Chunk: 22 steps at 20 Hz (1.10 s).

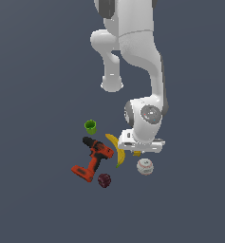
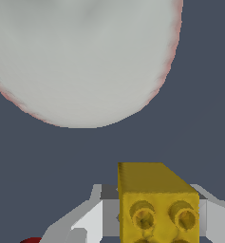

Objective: Pick up a designated object from a clutter of objects.

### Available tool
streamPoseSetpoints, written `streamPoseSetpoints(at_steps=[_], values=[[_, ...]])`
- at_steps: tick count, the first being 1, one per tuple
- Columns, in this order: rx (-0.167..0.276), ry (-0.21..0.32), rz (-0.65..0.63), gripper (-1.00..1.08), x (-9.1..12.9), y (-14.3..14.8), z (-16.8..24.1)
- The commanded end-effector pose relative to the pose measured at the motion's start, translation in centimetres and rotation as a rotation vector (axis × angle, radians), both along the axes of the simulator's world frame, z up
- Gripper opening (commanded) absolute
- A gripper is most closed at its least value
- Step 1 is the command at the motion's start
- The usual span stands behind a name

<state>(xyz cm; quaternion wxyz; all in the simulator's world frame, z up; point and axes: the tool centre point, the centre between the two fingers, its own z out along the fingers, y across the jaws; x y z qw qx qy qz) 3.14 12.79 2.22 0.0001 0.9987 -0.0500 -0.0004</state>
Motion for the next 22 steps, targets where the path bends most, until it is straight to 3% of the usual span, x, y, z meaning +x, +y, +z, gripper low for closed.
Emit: streamPoseSetpoints(at_steps=[1, 12, 22], values=[[0.000, -0.001, -0.001, -1.00, 0.0, 0.0, 0.0], [0.000, -0.001, -0.001, -1.00, 0.1, 0.0, 1.1], [0.000, 0.000, 0.000, -1.00, 0.8, 0.3, 7.9]])
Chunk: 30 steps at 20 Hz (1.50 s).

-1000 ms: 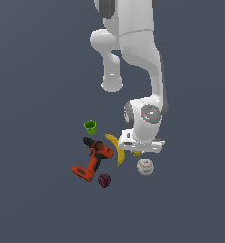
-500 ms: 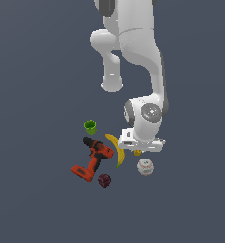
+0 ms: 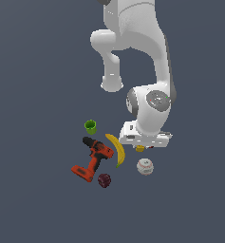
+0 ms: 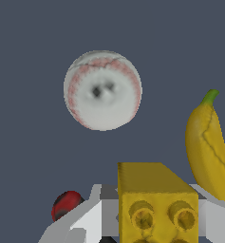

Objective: Pick up a designated object from a clutter of objects.

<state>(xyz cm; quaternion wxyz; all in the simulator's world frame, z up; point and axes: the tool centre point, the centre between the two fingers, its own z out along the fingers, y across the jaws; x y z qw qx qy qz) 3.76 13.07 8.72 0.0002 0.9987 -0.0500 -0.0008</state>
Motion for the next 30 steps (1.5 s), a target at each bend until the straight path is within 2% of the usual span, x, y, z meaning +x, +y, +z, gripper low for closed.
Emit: streamPoseSetpoints(at_steps=[1, 21, 30], values=[[0.000, -0.001, 0.000, -1.00, 0.2, 0.1, 2.4], [0.001, -0.001, 0.000, -1.00, 2.8, 1.2, 24.2], [0.001, -0.001, 0.000, -1.00, 3.9, 1.5, 30.5]])
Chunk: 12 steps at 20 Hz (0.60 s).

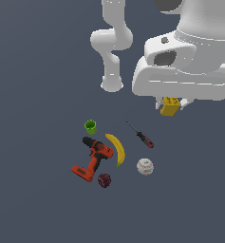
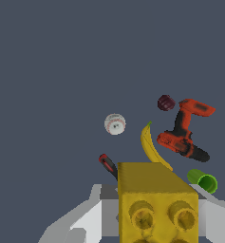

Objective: Pick up a designated object from a clutter of objects.

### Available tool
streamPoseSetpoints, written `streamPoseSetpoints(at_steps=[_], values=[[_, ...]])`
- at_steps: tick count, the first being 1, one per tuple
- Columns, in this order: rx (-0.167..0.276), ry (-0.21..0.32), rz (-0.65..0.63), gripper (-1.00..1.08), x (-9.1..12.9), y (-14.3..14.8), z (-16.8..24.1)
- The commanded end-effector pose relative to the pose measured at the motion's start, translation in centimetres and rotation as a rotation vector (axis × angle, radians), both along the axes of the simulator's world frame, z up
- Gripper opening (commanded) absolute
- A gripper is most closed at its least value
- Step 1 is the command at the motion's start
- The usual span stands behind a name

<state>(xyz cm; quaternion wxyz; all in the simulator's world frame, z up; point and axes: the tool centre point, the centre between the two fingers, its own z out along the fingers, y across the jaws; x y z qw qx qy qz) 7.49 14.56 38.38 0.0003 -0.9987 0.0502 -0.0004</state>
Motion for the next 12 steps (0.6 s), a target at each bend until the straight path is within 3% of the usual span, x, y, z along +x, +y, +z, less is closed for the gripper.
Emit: streamPoseSetpoints(at_steps=[1, 12], values=[[0.000, 0.001, 0.000, -1.00, 0.2, 0.1, 1.3], [-0.001, 0.001, -0.001, -1.00, 0.7, 0.2, 3.2]])
